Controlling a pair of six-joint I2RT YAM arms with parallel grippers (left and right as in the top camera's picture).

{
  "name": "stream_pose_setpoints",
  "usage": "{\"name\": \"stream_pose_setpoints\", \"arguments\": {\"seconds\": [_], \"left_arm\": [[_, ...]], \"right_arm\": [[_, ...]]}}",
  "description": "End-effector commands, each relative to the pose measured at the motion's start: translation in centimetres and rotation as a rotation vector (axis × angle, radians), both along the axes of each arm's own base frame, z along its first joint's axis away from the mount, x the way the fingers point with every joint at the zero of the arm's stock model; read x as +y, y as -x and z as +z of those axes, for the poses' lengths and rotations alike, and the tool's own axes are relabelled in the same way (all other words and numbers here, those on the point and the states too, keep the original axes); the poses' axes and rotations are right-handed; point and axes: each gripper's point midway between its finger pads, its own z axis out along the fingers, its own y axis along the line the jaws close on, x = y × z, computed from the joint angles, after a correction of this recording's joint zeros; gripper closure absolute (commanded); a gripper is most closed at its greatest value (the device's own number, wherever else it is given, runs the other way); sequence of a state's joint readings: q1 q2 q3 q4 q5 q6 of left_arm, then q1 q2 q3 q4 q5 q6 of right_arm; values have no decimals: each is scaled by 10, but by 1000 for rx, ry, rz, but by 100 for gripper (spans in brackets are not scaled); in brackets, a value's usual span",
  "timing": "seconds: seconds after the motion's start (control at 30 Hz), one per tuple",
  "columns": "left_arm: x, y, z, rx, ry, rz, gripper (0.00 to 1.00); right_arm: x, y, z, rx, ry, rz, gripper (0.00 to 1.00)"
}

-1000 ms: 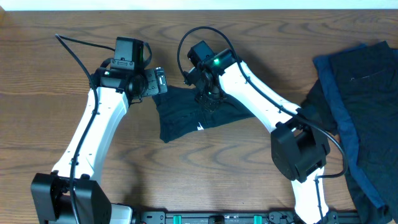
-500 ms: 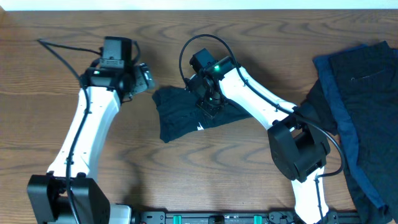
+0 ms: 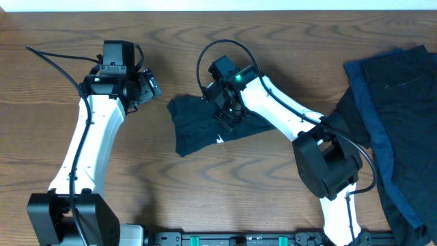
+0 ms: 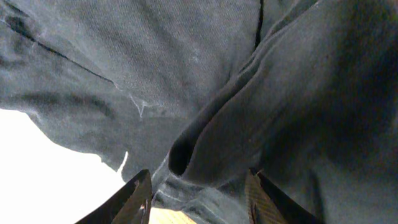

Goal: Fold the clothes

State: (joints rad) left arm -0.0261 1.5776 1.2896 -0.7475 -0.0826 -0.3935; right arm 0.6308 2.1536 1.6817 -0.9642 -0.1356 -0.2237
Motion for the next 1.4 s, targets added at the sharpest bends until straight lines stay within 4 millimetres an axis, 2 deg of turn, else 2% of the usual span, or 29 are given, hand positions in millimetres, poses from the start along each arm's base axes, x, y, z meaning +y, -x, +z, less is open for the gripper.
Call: {"name": "stream_pose_setpoints", "arguments": {"seconds": [0.0,0.1,0.37,0.57,0.73,0.87,1.0,1.1,1.2,1.37], "left_arm": [[4,3,-5,15,-9,20,1],[4,3,-5,15,-10,20,1],[4,3,-5,15,-10,20,1],[4,3,-5,16,-10,20,1],[4,3,-5,16,-10,20,1],[4,3,-5,16,-10,20,1],[4,3,-5,16,-10,20,1],[4,3,-5,16,-10,20,1],[4,3,-5,16,-10,20,1],[4,3,-5,16,-10,20,1]], "right_arm": [[5,6,-5,13,-3,22,54],[4,6,-5,13,-2,22,56],[5,5,-6,7,-6,22,55],[3,8,-17,10,-4,22,53],[3,7,-18,7,-6,22,54],[4,6,-17,4,-9,21,65],[4,5,-17,0,-11,21,71],[4,5,-17,0,-11,21,83],[4,5,-17,0,-11,21,99],[6,3,-9,-3,-14,21,99]]}}
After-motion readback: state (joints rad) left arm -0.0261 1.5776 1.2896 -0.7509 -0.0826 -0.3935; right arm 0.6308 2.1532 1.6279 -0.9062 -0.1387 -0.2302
